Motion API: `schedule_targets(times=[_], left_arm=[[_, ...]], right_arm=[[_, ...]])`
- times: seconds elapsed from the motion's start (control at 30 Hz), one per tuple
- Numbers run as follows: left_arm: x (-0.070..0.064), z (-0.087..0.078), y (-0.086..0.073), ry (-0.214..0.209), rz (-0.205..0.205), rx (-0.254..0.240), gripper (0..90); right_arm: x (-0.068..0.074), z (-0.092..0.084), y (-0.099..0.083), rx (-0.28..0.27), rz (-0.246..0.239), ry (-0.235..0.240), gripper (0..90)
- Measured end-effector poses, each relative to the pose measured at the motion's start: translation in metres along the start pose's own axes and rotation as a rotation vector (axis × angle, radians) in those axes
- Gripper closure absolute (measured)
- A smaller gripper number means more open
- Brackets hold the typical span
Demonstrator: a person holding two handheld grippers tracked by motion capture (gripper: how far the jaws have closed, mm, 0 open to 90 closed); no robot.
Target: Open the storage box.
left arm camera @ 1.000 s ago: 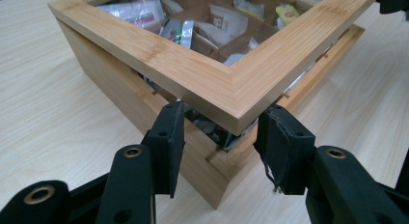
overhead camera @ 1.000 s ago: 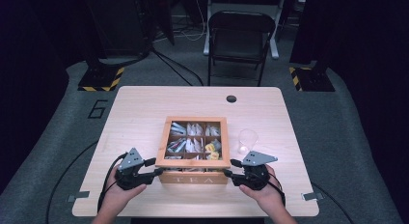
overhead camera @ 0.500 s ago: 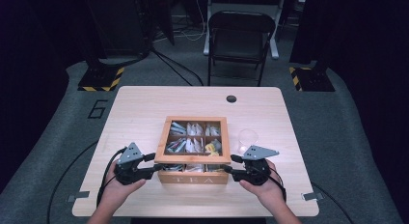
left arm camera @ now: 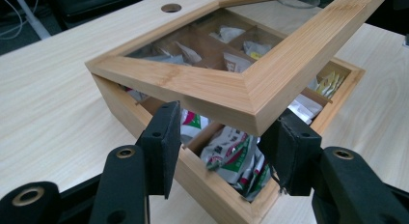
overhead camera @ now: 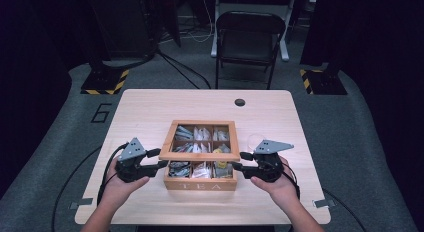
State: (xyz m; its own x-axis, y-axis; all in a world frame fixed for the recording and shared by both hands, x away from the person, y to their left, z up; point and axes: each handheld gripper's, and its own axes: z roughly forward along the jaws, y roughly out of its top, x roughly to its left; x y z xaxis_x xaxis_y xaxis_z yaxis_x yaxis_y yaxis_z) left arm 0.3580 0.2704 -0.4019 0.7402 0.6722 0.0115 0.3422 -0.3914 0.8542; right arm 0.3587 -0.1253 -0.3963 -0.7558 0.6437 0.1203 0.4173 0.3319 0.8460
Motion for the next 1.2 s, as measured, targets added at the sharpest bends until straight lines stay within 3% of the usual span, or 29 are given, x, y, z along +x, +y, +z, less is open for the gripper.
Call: schedule_targets(times=[0.4,0.53,0.97,1.1,1.2], left_arm=[[0.008,-0.003,0.021,0.012,0.035,-0.007,49.1],[0.011,-0.002,0.026,0.015,0.025,-0.018,49.0],[0.024,-0.001,0.047,0.007,-0.003,-0.047,52.3],[0.029,-0.001,0.052,-0.007,-0.01,-0.044,52.6],[0.032,-0.001,0.055,-0.012,-0.019,-0.047,52.8]], right_arm=[[-0.01,-0.005,0.017,-0.029,0.026,0.017,51.2],[-0.013,-0.006,0.023,-0.036,0.041,0.021,51.4],[-0.021,-0.007,0.048,-0.029,-0.018,-0.032,51.4],[-0.027,-0.006,0.051,-0.047,-0.048,-0.019,51.8],[-0.03,-0.005,0.053,-0.051,-0.041,-0.015,53.5]])
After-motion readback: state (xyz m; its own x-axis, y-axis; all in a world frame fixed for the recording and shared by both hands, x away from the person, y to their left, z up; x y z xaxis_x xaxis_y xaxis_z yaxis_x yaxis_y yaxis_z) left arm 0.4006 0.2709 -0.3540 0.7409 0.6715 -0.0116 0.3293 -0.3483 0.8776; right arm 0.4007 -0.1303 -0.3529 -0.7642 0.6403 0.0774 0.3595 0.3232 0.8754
